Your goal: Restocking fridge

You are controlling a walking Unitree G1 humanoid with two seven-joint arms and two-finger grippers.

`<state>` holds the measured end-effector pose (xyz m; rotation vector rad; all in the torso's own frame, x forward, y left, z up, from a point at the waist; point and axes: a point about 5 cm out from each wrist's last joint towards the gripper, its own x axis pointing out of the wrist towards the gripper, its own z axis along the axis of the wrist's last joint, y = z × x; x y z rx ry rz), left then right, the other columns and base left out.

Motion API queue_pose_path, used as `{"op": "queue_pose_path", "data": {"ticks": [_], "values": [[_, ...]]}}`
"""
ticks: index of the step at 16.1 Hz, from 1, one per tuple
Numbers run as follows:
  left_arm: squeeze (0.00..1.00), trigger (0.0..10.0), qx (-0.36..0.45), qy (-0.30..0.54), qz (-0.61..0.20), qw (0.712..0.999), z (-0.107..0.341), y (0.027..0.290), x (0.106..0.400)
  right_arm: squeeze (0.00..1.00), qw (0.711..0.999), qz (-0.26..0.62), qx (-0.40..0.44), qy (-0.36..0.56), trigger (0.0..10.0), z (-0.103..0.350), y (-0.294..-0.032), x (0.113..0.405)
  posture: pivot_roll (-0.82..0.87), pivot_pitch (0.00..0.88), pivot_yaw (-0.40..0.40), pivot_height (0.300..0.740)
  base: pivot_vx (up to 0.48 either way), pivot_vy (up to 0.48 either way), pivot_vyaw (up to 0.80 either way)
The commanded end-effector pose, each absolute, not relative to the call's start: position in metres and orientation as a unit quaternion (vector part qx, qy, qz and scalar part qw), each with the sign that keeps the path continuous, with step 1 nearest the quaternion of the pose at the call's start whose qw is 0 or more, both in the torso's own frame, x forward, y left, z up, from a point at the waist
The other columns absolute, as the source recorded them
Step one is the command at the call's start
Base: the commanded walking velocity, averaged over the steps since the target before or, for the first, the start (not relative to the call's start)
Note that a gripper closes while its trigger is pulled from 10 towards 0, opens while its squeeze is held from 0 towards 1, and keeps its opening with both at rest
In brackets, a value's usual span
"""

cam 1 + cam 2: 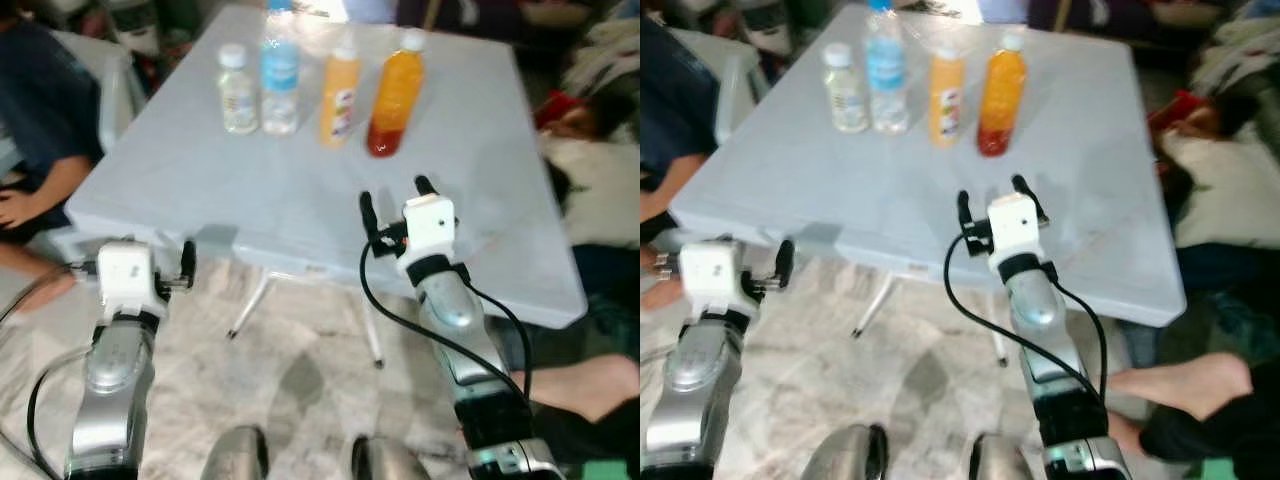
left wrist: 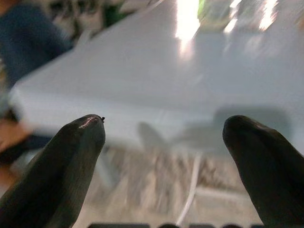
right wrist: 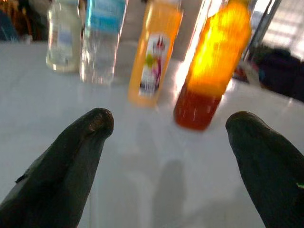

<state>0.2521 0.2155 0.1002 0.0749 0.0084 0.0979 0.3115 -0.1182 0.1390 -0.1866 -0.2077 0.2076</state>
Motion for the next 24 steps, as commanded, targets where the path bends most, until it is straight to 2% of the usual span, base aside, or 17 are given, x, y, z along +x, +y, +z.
{"op": "queue_pose_path", "data": {"ticks": [1, 4, 7, 11, 14, 24], "values": [[0.00, 10.0, 0.042, -0.013, 0.077, 0.996, 0.104, 0.223, 0.243, 0.00, 0.987, 0.073, -0.095, -0.103, 10.0, 0.142, -0.134, 0.308, -0.01, 0.174, -0.010, 0.740, 0.000, 0.000, 0.00], [0.00, 10.0, 0.055, -0.005, 0.133, 0.990, 0.098, 0.247, 0.214, 0.00, 0.990, 0.005, -0.111, -0.084, 10.0, 0.135, -0.166, 0.287, -0.01, 0.136, -0.005, 0.740, 0.000, 0.000, 0.00], [0.00, 10.0, 0.052, -0.012, 0.121, 0.991, 0.101, 0.244, 0.214, 0.00, 0.996, -0.005, -0.071, -0.062, 10.0, 0.132, -0.183, 0.272, -0.02, 0.112, 0.002, 0.740, 0.000, 0.000, 0.00], [0.00, 10.0, 0.020, -0.059, 0.054, 0.997, 0.119, 0.214, 0.247, 0.00, 0.996, 0.006, -0.056, -0.075, 10.0, 0.138, -0.171, 0.278, -0.04, 0.063, 0.019, 0.740, 0.065, 0.000, -0.20], [0.00, 10.0, 0.014, -0.062, 0.047, 0.997, 0.120, 0.210, 0.254, 0.00, 0.995, 0.009, -0.059, -0.081, 10.0, 0.140, -0.172, 0.280, -0.04, 0.042, 0.018, 0.740, 0.273, 0.000, -0.74], [0.00, 10.0, 0.008, -0.068, 0.039, 0.997, 0.120, 0.204, 0.266, 0.00, 0.986, 0.073, -0.102, -0.114, 10.0, 0.149, -0.156, 0.286, -0.05, 0.054, 0.009, 0.740, 0.390, 0.000, 0.00]]}}
